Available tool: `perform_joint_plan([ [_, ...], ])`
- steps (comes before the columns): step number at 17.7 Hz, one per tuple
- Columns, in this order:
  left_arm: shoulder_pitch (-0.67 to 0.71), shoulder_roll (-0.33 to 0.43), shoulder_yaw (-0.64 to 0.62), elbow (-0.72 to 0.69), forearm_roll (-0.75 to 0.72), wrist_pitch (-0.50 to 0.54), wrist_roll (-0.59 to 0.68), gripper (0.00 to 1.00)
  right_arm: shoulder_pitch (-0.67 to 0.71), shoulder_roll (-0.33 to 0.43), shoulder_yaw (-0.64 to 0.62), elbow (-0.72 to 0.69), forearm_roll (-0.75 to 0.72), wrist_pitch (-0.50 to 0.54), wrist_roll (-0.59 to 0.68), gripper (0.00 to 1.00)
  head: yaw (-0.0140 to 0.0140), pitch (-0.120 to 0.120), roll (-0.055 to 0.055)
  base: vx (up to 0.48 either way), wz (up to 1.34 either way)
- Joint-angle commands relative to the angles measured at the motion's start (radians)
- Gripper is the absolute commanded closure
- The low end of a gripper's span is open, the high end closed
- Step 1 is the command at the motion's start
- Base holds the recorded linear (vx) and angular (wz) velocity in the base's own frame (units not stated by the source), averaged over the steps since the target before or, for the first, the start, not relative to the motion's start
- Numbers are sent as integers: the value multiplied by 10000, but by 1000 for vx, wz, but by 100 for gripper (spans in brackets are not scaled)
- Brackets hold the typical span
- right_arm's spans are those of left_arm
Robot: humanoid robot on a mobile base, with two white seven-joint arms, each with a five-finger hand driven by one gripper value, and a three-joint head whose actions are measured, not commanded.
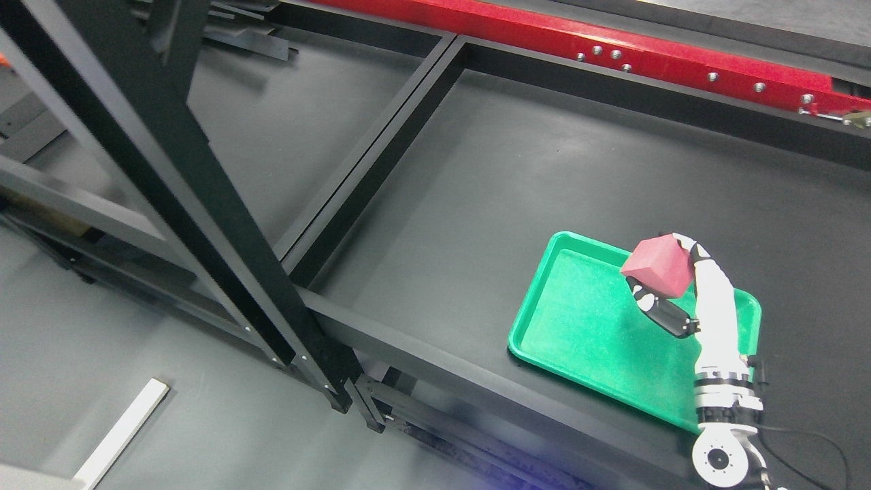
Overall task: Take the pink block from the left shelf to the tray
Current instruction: 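Carry the pink cube in the right hand toward the blue tray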
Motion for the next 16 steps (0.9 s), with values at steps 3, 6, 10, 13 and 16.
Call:
perform_joint_plan([
  [3, 92, 175, 0, 0, -15, -8, 7, 0, 275, 70, -999, -567, -1451, 69, 13, 94, 0, 0, 0, -70, 189],
  [6, 92, 175, 0, 0, -15, -8, 7, 0, 414, 70, -999, -813, -1683, 38, 13, 94, 0, 0, 0, -53, 230],
  [10, 92, 175, 0, 0, -15, -8, 7, 0, 414, 70, -1014, -1012, -1866, -38, -94, 94, 0, 0, 0, -45, 287],
  [13, 92, 175, 0, 0, -15, -8, 7, 0, 414, 70, -1014, -1165, -2065, -8, -95, 94, 0, 0, 0, -50, 358],
  [16, 92, 175, 0, 0, -15, -8, 7, 0, 444, 70, -1060, -1273, -2189, 23, -95, 93, 0, 0, 0, -69, 428],
])
